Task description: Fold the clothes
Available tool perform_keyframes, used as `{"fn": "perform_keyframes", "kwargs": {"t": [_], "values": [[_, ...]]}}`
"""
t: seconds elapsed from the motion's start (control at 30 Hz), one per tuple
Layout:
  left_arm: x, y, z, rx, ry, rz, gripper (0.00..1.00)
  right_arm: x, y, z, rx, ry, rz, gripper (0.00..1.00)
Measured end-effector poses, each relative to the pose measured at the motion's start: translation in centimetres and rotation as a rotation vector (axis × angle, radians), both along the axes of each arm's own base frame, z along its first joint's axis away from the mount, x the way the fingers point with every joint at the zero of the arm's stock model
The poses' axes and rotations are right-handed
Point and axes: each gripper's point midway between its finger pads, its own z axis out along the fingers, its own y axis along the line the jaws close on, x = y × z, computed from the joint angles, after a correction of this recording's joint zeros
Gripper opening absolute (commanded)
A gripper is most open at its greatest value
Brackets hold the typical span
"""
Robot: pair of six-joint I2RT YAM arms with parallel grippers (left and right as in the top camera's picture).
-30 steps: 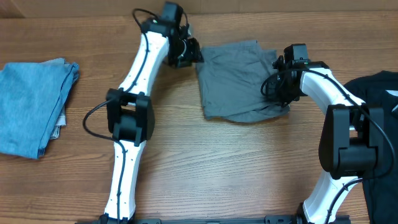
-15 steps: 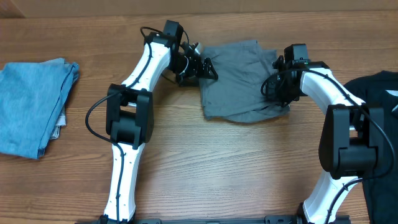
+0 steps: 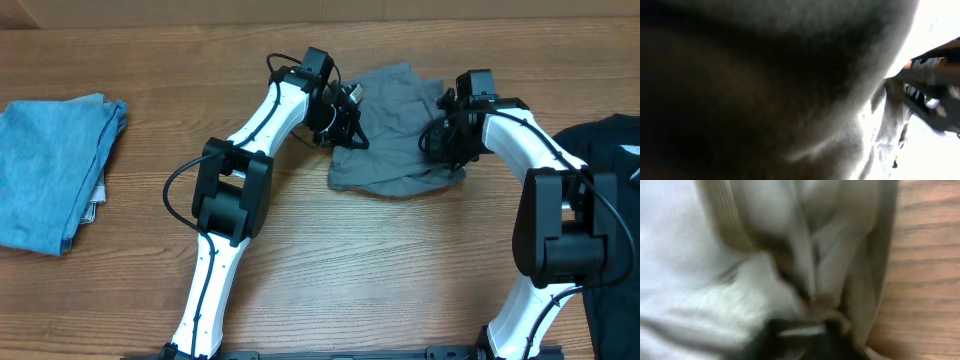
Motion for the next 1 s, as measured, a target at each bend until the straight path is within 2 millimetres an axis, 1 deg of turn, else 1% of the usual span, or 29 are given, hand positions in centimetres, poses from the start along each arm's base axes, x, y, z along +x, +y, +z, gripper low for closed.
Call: {"fn": "perform_keyframes", "kwargs": {"t": [0.03, 0.07, 0.1, 0.13, 0.17, 0.2, 0.23, 0.27, 0.3, 0.33, 0.4, 0.47, 0.57, 0.6, 0.67, 0.7, 0.77, 0.8, 0.83, 0.87, 0.9, 0.93, 0.97, 1.0], "values": [[0.1, 0.1, 0.0, 0.0, 0.004, 0.006, 0.04, -0.1, 0.0, 0.7, 0.0, 0.009, 0.003, 0.71], [0.2, 0.3, 0.0, 0.002, 0.013, 0.019, 0.04, 0.2, 0.1, 2.5, 0.003, -0.002, 0.006, 0.79], [0.3, 0.5, 0.1, 0.002, 0.021, 0.026, 0.04, 0.8, 0.1, 4.8, 0.008, -0.039, 0.005, 0.86], [0.5, 0.9, 0.3, 0.005, 0.03, 0.038, 0.04, 1.6, 0.0, 8.2, 0.014, -0.106, -0.006, 0.91], [1.0, 1.5, 1.0, 0.01, 0.034, 0.058, 0.04, 2.5, -0.1, 13.1, 0.022, -0.225, -0.016, 0.92], [1.6, 2.0, 1.6, 0.012, 0.029, 0.073, 0.04, 2.5, -0.3, 18.1, 0.031, -0.339, -0.031, 0.93], [2.6, 2.9, 2.8, 0.021, 0.014, 0.098, 0.04, 1.2, -0.5, 22.2, 0.038, -0.415, -0.038, 0.93], [3.4, 3.4, 3.6, 0.024, -0.003, 0.115, 0.04, 0.5, -0.5, 23.4, 0.041, -0.431, -0.041, 0.93], [4.2, 4.0, 4.4, 0.035, -0.02, 0.14, 0.04, -0.8, -0.6, 24.5, 0.043, -0.433, -0.044, 0.93], [5.2, 4.9, 5.3, 0.047, -0.045, 0.169, 0.04, -1.3, -0.6, 24.4, 0.044, -0.414, -0.047, 0.93], [7.0, 6.6, 7.1, 0.06, -0.087, 0.231, 0.04, -1.9, -0.6, 22.3, 0.04, -0.33, -0.051, 0.92], [8.8, 9.0, 8.9, 0.07, -0.121, 0.308, 0.04, -2.3, -0.6, 21.0, 0.039, -0.278, -0.052, 0.92], [11.0, 14.5, 12.1, 0.081, -0.176, 0.432, 0.04, -2.6, -0.6, 20.8, 0.038, -0.261, -0.053, 0.92], [11.5, 16.7, 13.2, 0.088, -0.198, 0.476, 0.04, -2.7, -0.6, 20.8, 0.038, -0.258, -0.053, 0.92], [12.5, 21.9, 15.3, 0.105, -0.236, 0.576, 0.04, -2.8, -0.6, 20.7, 0.037, -0.254, -0.053, 0.92], [12.7, 23.6, 15.9, 0.109, -0.246, 0.608, 0.04, -2.8, -0.6, 20.7, 0.037, -0.25, -0.054, 0.92], [13.2, 28.4, 16.8, 0.118, -0.263, 0.693, 0.04, -3.0, -0.6, 20.6, 0.036, -0.241, -0.051, 0.92], [13.2, 30.0, 16.8, 0.121, -0.265, 0.72, 0.04, -3.2, -0.6, 20.5, 0.034, -0.236, -0.046, 0.92], [13.2, 32.9, 16.9, 0.122, -0.261, 0.77, 0.04, -3.3, -0.6, 20.4, 0.031, -0.231, -0.04, 0.92], [13.0, 34.9, 17.1, 0.121, -0.258, 0.803, 0.04, -3.3, -0.6, 20.4, 0.03, -0.232, -0.036, 0.92], [12.8, 37.1, 17.5, 0.113, -0.257, 0.84, 0.04, -3.3, -0.7, 20.4, 0.027, -0.235, -0.035, 0.93], [12.5, 38.7, 17.9, 0.105, -0.259, 0.867, 0.04, -3.3, -0.8, 20.4, 0.021, -0.235, -0.035, 0.93], [11.9, 40.6, 18.3, 0.102, -0.257, 0.897, 0.04, -3.3, -0.9, 20.4, 0.015, -0.236, -0.036, 0.93], [10.9, 42.7, 19.2, 0.105, -0.254, 0.931, 0.04, -3.2, -1.0, 20.4, 0.005, -0.236, -0.038, 0.93]]}}
